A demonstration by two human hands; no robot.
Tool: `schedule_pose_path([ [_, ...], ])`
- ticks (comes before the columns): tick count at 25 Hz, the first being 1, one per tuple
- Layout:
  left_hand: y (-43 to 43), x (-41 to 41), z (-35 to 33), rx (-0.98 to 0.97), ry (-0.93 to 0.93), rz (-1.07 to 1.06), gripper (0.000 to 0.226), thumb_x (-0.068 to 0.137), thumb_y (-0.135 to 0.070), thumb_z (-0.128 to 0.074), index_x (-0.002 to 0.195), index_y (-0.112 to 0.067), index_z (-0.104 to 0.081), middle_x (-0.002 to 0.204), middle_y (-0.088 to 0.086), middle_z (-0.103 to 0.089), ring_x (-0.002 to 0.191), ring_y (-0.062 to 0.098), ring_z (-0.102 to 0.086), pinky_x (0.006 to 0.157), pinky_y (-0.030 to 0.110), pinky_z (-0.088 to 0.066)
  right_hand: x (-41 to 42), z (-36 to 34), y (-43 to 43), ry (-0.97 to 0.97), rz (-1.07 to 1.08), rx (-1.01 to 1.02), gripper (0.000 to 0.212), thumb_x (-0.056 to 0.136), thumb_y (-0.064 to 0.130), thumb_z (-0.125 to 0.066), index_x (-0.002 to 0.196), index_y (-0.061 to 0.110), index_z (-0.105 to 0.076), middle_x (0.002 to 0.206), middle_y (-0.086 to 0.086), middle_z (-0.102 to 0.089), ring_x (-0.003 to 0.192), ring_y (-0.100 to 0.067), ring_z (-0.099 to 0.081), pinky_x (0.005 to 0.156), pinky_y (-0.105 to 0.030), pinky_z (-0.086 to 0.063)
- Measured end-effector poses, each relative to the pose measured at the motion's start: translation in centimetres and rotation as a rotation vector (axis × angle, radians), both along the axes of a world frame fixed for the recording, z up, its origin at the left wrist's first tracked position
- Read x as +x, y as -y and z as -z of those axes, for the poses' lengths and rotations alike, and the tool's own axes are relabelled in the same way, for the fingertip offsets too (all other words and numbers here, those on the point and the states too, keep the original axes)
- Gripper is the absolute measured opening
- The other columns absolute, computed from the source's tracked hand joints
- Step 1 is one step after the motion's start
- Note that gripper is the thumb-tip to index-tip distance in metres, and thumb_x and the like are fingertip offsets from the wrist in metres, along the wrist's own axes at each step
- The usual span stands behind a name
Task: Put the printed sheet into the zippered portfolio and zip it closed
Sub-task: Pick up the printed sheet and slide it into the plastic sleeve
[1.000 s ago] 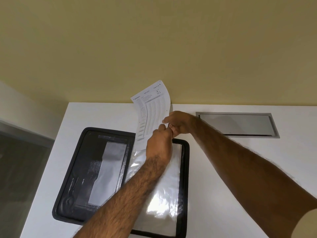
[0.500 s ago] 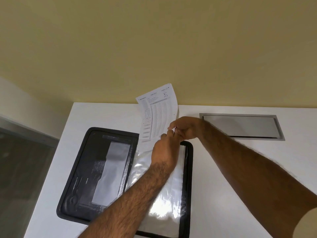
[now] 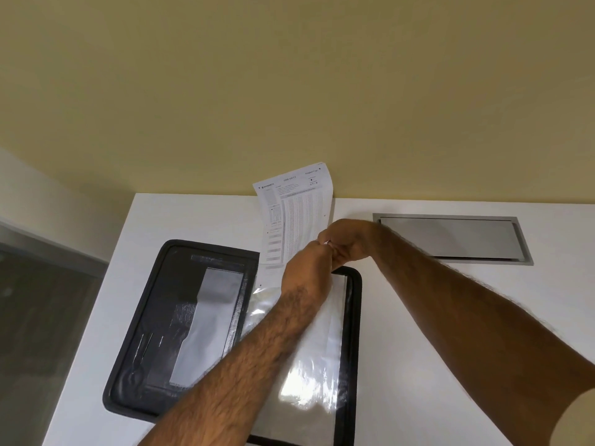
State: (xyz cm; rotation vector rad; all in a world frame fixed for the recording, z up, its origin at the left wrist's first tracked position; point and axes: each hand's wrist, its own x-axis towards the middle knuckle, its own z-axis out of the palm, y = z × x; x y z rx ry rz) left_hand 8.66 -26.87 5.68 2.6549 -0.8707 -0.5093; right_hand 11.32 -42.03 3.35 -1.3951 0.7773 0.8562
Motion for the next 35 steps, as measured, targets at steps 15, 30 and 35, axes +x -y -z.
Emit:
schedule_pose_path([
  [15, -1.3, 1.2, 2.0, -0.184, -0.001, 0.008, 0.010, 0.100, -0.013, -0.051, 0.098, -0.012, -0.061, 0.090, 0.002, -0.065, 0.076, 0.017, -0.059, 0.068, 0.032, -0.053, 2.6, 0.9, 0.1, 0.313, 0.314, -0.317, 0.039, 0.095, -0.003, -0.045, 0.132, 0.002, -0.057, 0.125, -0.019, -0.066, 0.098, -0.034, -0.067, 0.065, -0.039, -0.061],
  [30, -1.0, 5.0, 4.1, -0.326, -0.317, -0.107, 0.018, 0.090, -0.003, -0.046, 0.082, -0.014, -0.058, 0.081, 0.003, -0.068, 0.068, 0.016, -0.057, 0.067, 0.040, -0.054, 0.7, 0.8, -1.0, 0.216, 0.001, -0.252, 0.008, 0.088, 0.006, -0.062, 0.090, 0.001, -0.067, 0.083, -0.016, -0.072, 0.079, -0.027, -0.071, 0.090, -0.047, -0.060],
  [35, -0.6, 4.8, 4.3, -0.338, -0.261, -0.063, 0.015, 0.097, -0.008, -0.051, 0.084, -0.009, -0.060, 0.086, 0.004, -0.070, 0.077, 0.018, -0.064, 0.071, 0.033, -0.054, 2.8, 2.2, -1.6, 0.261, 0.197, -0.276, 0.020, 0.098, 0.021, -0.060, 0.097, 0.001, -0.059, 0.078, -0.014, -0.061, 0.065, -0.026, -0.065, 0.065, -0.041, -0.062],
])
